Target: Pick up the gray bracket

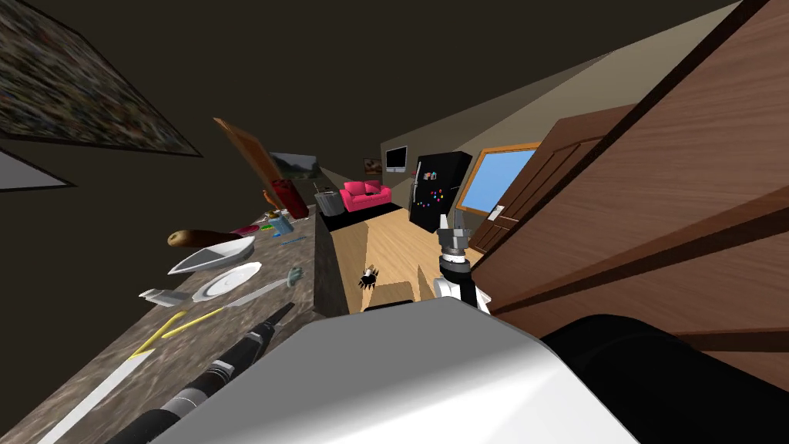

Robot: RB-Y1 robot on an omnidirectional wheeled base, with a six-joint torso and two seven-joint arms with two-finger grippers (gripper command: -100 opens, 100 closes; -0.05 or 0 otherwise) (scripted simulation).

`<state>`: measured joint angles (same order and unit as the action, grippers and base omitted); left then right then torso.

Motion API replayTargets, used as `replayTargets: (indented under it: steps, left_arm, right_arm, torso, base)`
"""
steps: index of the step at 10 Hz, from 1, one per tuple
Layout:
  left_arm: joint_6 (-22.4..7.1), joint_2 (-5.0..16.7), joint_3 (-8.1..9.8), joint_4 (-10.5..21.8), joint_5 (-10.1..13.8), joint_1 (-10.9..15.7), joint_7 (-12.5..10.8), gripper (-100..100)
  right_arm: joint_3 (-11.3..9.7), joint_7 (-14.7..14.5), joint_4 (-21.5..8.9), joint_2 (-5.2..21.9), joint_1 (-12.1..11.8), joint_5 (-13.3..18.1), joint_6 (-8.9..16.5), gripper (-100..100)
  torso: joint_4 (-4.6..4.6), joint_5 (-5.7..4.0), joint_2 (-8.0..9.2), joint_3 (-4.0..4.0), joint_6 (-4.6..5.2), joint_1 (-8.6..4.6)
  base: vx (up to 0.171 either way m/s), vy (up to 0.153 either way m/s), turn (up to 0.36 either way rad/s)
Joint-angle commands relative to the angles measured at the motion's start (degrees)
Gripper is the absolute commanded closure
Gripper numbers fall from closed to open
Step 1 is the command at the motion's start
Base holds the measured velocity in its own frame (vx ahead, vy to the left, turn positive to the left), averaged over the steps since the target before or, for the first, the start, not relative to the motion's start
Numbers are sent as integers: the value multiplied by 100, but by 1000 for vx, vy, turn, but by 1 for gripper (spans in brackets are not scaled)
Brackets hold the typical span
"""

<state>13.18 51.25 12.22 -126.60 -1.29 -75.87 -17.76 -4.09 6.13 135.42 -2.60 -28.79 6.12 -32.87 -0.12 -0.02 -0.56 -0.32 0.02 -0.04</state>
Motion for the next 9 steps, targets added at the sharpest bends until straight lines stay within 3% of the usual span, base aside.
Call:
replayTargets:
  steps: [1, 2, 3, 5, 6, 7, 8, 9]
  left_arm:
    - [-25, 149, -6, 82, -23, -216, -68, -100]
    - [-29, 374, 49, 210, -34, -411, -191, -100]
    - [-29, 386, 49, 210, -34, -492, -191, -100]
    - [-37, 760, 155, 461, -55, -978, -435, -100]
    - [-37, 842, 155, 461, -55, -1025, -435, -100]
    - [-41, 1027, 206, 581, -65, -1255, -552, -100]
    - [-41, 1059, 206, 581, -65, -1276, -552, -100]
    - [-45, 1267, 253, 695, -74, -1503, -665, -100]
  right_arm:
    - [0, 0, 0, 0, 0, 0, 0, 0]
    - [0, 0, 0, 0, 0, 0, 0, 0]
    - [0, 0, 0, 0, 0, 0, 0, 0]
    - [0, 0, 0, 0, 1, 0, 0, 0]
    - [0, 0, 0, 0, 0, 0, 0, 0]
    - [0, 0, 0, 0, 0, 0, 0, 0]
    - [0, 0, 0, 0, 0, 0, 0, 0]
    - [0, 0, 0, 0, 0, 0, 0, 0]
  torso:
    - [0, 0, 0, 0, 0, 0]
    - [1, 0, 7, 3, -2, 1]
    - [2, 0, 9, 5, -1, 0]
    - [5, -1, 22, 12, -1, -2]
    - [0, 2, -2, -1, -1, 9]
    - [-1, 2, 1, -1, -1, 8]
    - [1, 1, 11, 5, 0, 1]
    - [4, 0, 21, 11, -3, 2]
  base:
    - [137, -7, -41]
    - [127, -16, -56]
    - [93, -9, -42]
    - [146, 1, -106]
    - [153, 15, -50]
    - [113, -12, -76]
    - [96, 1, -40]
    - [118, 21, -75]
